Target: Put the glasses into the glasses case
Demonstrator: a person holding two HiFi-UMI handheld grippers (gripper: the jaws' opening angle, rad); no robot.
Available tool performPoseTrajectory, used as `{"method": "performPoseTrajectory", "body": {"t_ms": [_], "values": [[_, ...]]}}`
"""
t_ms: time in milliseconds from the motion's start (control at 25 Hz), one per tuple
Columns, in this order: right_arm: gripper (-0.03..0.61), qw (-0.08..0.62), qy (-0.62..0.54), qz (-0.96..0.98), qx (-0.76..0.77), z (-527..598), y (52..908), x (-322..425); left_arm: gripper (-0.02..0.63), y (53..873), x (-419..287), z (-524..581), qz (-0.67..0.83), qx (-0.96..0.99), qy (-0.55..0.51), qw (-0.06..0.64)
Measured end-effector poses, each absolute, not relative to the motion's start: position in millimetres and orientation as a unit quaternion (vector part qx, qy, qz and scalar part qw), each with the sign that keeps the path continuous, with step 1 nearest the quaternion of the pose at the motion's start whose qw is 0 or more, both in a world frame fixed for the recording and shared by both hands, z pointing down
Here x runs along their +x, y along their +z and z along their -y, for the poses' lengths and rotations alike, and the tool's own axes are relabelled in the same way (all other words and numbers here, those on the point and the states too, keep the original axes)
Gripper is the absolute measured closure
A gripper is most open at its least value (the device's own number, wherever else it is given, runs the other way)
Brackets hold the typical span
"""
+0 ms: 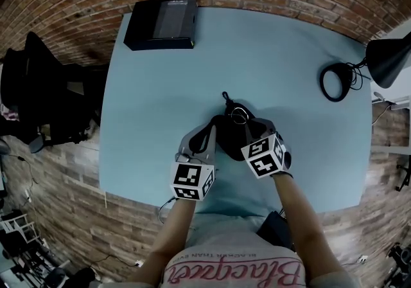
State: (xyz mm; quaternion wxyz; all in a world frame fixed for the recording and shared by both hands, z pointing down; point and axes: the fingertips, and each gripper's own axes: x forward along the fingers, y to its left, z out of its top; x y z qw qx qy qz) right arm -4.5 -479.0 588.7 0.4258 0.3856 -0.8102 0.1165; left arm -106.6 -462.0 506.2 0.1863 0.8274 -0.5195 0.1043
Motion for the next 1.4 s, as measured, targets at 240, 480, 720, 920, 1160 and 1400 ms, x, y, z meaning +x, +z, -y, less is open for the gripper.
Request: {"method": "performPoseTrajectory", "body": {"t_ms": [240,480,720,920,1160,1400], "values": [[0.562,0.423,0.120,0.805,0.397,480,590,-5,0.611,506,-110,461,0.522,0.826,0.104,0.187],[0.561,0.378,0.116,0.819,0.417,479,573,-4,0.610,502,-110,457,0.519,0.829,0.102,0.183],[0.561,0.299,0.129,0.828,0.457,473,536,11,0.611,490,-103,447,0.509,0.838,0.092,0.171],[0.563,0.249,0.134,0.841,0.462,460,502,20,0.610,477,-96,438,0.500,0.848,0.082,0.154],[0.568,0.206,0.096,0.861,0.455,429,461,17,0.611,458,-94,421,0.492,0.858,0.072,0.133],[0.568,0.111,0.081,0.875,0.465,396,411,18,0.611,426,-86,403,0.472,0.874,0.053,0.098]]}}
